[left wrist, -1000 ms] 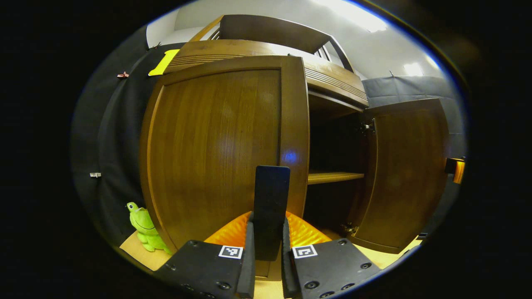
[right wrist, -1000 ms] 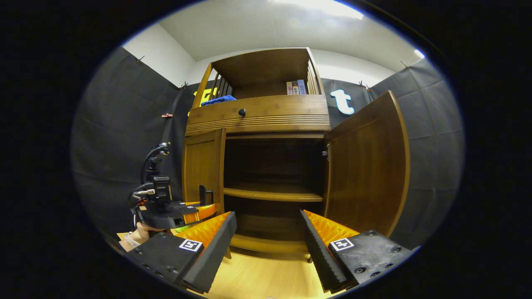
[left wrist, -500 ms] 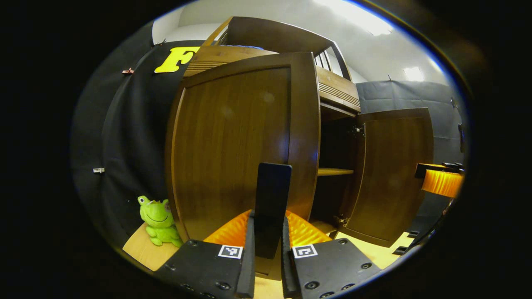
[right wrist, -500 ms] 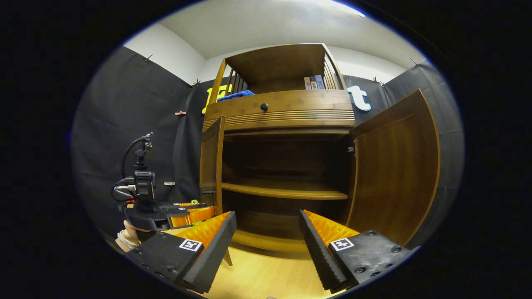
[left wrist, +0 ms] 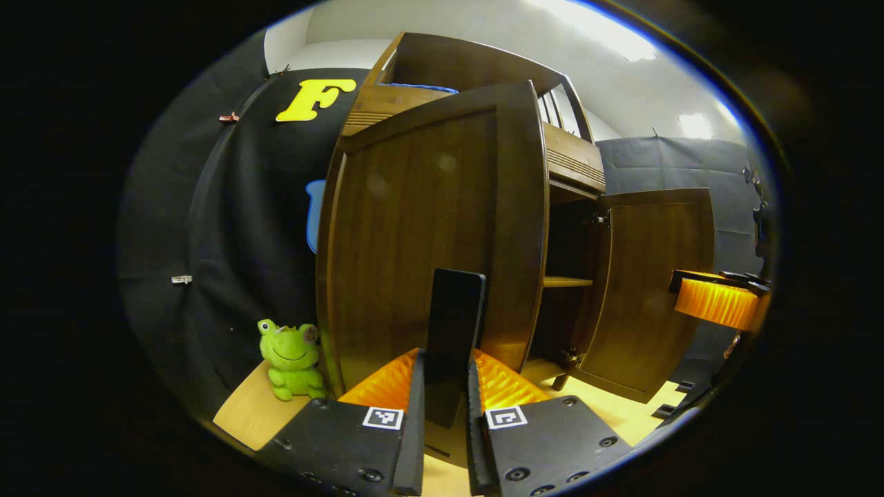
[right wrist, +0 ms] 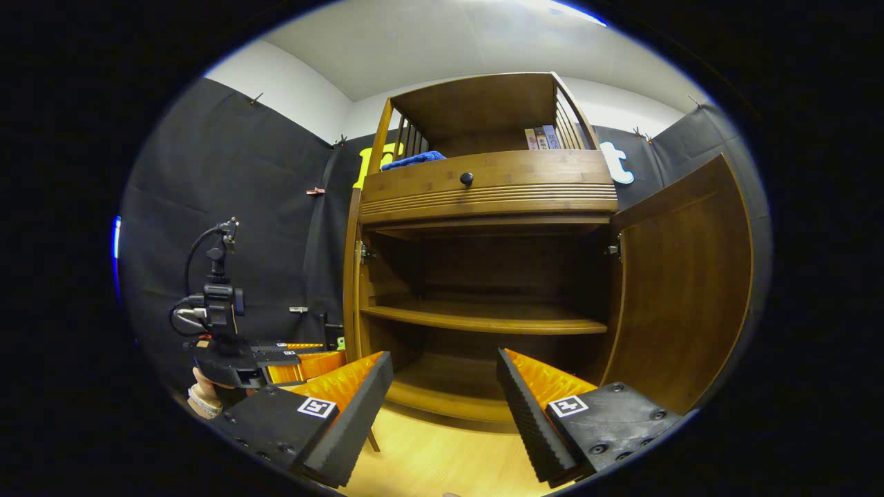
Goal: Open the right door of the double-door shoe cabinet with the right hand, and open the left door with the left hand.
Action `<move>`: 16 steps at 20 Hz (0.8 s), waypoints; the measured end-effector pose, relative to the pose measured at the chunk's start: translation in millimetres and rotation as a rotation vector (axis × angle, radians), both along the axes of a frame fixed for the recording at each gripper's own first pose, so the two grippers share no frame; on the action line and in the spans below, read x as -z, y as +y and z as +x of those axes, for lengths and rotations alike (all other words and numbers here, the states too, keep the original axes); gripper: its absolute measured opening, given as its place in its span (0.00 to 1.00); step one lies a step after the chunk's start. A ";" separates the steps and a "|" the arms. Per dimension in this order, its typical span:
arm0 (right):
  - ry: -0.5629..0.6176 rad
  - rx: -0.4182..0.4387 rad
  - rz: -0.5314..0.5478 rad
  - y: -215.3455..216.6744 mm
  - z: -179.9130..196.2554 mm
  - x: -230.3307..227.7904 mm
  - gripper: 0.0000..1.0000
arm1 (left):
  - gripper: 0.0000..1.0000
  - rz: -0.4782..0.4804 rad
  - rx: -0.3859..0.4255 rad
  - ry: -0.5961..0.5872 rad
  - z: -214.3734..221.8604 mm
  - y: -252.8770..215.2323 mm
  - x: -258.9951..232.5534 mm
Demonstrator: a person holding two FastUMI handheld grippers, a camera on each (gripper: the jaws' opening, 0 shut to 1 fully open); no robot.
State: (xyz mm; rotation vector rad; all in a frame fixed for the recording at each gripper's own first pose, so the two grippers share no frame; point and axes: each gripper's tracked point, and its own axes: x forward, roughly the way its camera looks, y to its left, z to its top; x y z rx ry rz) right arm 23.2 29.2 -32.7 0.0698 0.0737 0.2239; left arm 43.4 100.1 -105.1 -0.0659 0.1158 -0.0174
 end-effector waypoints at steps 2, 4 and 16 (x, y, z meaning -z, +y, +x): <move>0.001 -0.013 0.004 8.1 2.4 -0.7 0.96 | 0.29 0.004 -0.025 -0.004 -9.0 10.0 -1.5; 0.002 -0.026 0.005 14.9 4.2 0.3 0.96 | 0.28 0.008 -0.042 -0.010 -16.4 18.1 -2.7; 0.024 -0.105 0.019 54.6 7.7 6.0 0.96 | 0.21 0.040 -0.224 -0.042 -52.1 86.2 -7.4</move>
